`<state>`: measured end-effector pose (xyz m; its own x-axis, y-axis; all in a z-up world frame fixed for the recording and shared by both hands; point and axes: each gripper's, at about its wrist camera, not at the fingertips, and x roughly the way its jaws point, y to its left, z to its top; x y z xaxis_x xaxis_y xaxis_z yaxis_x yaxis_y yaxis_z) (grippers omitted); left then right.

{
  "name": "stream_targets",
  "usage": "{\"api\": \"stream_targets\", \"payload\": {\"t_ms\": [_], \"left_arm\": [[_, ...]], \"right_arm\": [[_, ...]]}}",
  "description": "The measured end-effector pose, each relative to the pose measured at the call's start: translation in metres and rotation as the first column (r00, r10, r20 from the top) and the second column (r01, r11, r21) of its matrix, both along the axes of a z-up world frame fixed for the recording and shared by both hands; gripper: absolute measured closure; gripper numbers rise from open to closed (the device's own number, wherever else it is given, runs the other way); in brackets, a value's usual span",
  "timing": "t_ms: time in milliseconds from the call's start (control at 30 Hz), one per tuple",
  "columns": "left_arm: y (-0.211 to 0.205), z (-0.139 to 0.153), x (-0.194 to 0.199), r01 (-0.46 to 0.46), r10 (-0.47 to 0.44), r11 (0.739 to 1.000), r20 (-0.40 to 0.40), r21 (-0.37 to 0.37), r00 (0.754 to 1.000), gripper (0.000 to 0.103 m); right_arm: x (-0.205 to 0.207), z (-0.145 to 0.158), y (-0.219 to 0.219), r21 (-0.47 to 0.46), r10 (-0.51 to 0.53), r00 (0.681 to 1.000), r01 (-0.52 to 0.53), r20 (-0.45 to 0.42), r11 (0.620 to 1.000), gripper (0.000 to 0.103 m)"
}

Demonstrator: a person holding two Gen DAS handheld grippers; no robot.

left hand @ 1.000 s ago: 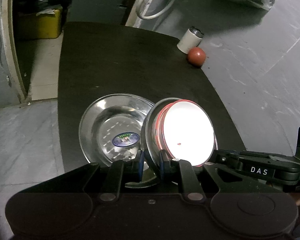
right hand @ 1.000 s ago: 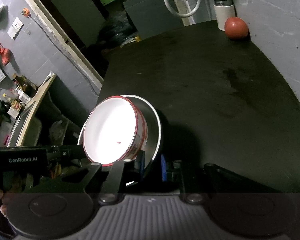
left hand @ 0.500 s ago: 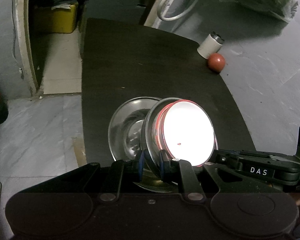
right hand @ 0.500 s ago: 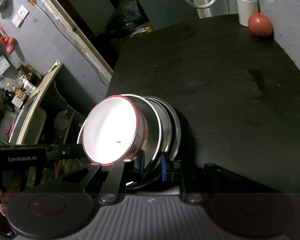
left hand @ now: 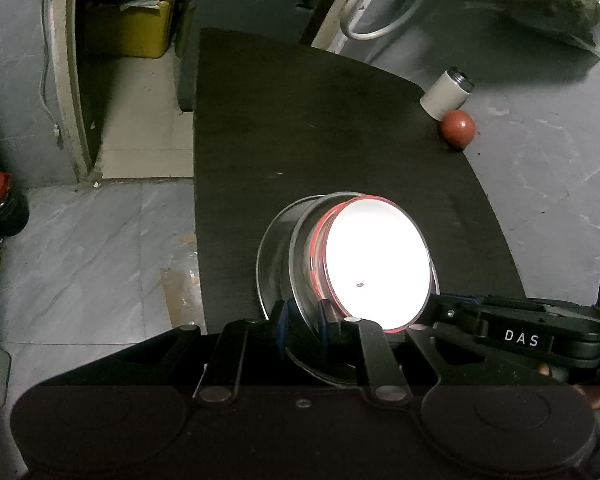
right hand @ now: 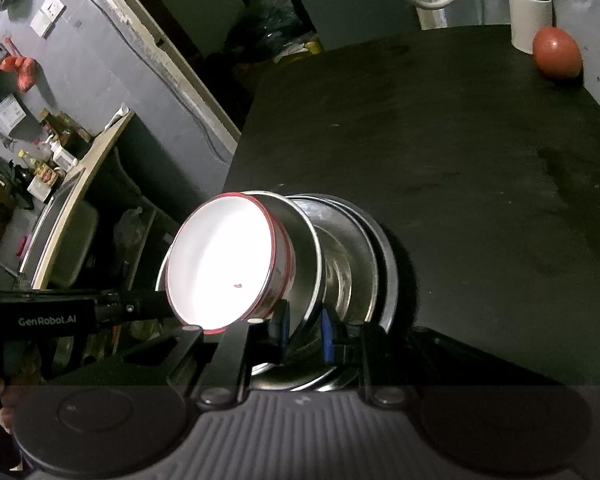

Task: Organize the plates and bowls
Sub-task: 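Carry the bowl stack with both grippers over the steel plate stack, then lower the bowl stack with both grippers onto the steel plates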

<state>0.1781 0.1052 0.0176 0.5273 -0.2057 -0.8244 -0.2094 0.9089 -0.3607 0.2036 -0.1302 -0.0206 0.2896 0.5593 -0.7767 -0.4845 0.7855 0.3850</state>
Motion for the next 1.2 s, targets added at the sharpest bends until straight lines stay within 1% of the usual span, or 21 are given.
{"api": "stream_targets", "payload": {"t_ms": [633,1200], "left_arm": [[-0.0001,-0.0086,0.0076,0.009,-0.009,1.0,-0.025,-0.004,1.0,0.087],[-0.0005,-0.01,0.0087,0.009,-0.009,1.0,-0.025,-0.004,1.0,0.087]], "right_arm": [[0.0016,-0.0025,0.0066,-0.012,-0.021,1.0,0.02,-0.02,1.0,0.084],[0.001,-0.0023,0.0074,-0.014,-0.026,0.999,0.026,-0.022,1.0,0.084]]}}
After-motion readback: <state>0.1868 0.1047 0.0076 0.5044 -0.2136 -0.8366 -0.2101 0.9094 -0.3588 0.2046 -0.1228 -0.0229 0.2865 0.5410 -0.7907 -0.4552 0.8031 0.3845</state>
